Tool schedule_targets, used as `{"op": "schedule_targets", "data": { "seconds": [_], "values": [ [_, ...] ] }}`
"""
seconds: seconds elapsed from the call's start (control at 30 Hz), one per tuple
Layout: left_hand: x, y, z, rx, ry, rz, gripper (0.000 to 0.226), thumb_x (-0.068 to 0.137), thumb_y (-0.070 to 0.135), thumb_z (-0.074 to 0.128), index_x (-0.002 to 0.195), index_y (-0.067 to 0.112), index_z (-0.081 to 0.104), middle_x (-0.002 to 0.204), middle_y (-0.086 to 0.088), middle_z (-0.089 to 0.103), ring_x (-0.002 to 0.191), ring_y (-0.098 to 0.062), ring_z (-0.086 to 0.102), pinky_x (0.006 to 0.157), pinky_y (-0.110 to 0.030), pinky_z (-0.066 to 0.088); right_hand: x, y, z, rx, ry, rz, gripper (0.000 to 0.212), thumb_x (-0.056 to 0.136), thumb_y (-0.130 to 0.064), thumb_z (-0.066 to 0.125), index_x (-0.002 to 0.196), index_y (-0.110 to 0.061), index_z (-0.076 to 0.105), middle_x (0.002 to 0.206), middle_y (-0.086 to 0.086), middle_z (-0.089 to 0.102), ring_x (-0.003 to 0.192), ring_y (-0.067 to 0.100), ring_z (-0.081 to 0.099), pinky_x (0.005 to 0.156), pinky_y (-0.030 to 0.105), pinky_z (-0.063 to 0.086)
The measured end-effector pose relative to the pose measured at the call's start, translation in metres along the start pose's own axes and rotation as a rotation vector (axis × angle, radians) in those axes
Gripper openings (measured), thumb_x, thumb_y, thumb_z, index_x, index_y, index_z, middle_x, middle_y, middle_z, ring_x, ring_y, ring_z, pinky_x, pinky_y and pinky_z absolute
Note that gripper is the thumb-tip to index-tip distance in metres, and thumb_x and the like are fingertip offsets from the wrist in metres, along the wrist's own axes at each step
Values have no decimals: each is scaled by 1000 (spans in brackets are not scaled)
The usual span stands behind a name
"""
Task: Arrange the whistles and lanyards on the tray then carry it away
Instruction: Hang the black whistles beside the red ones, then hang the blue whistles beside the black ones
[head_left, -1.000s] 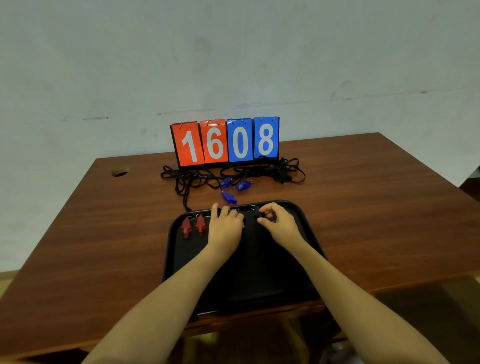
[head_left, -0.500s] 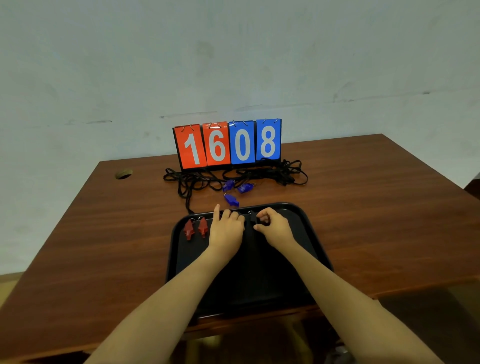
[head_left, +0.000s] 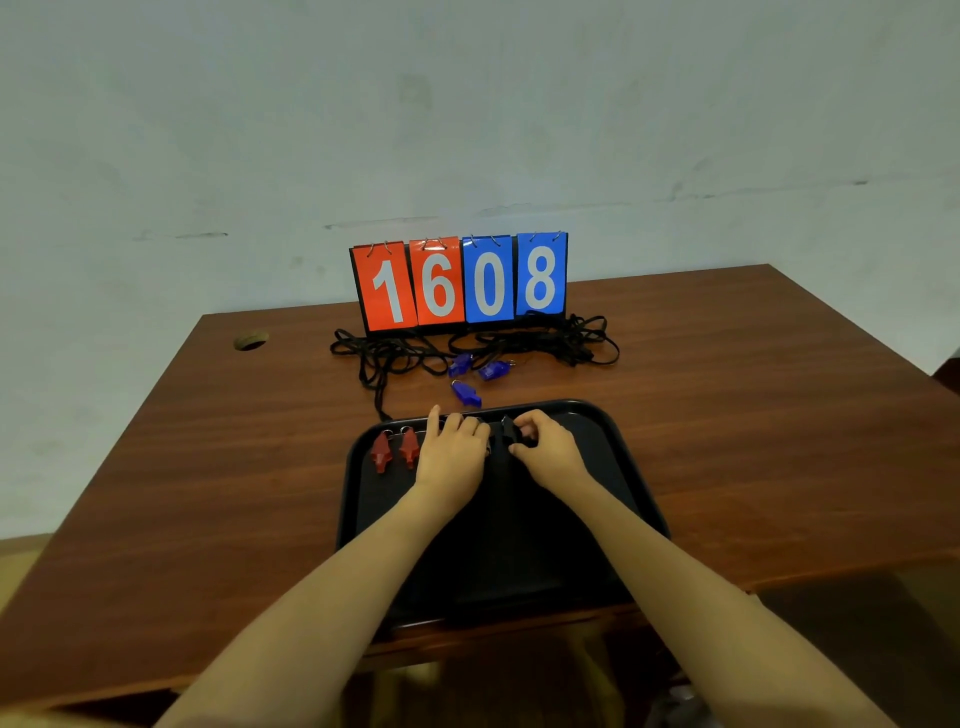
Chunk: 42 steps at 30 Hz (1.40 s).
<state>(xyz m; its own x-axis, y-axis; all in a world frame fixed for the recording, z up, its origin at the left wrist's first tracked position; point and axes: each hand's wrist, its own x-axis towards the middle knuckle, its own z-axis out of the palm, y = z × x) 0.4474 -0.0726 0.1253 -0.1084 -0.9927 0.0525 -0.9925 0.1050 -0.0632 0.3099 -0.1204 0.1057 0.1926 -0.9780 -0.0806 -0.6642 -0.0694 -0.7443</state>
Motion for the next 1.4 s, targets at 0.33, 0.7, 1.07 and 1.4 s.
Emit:
{"op": "schedule_targets", "data": {
  "seconds": [0.33, 0.7, 1.07, 1.4],
  "values": [
    [-3, -2, 3, -62, 60, 23, 41, 97, 21, 40, 136, 12, 42, 141, -6, 46, 137, -24, 34, 118, -49, 6, 1, 0, 0, -6, 30, -56, 36, 86, -16, 64, 121, -17, 57, 124, 2, 57, 117, 18, 51, 94, 27, 42],
    [32, -22, -10, -205, 137, -80, 44, 87, 4, 48, 131, 8, 47, 131, -11, 47, 116, -29, 47, 94, -35, 38, 40, -29, -24, -124, 114, -217, 31, 95, -10, 48, 126, -13, 54, 133, 5, 49, 129, 21, 38, 101, 29, 35],
    [88, -63, 3, -102, -145, 20, 51, 92, 7, 47, 141, 23, 41, 146, -7, 37, 129, -30, 40, 101, -41, 37, 121, -39, 3, -272, -141, -54, 55, 91, -22, 59, 141, -16, 38, 144, 9, 38, 130, 30, 39, 106, 41, 40],
    [94, -59, 11, -124, -117, -57, 58, 90, 0, 50, 143, 12, 29, 138, -12, 38, 120, -32, 46, 82, -41, 47, 129, -33, 4, -417, -89, -100, 33, 93, -18, 56, 124, -12, 48, 134, 13, 43, 120, 32, 47, 94, 39, 43]
  ]
}}
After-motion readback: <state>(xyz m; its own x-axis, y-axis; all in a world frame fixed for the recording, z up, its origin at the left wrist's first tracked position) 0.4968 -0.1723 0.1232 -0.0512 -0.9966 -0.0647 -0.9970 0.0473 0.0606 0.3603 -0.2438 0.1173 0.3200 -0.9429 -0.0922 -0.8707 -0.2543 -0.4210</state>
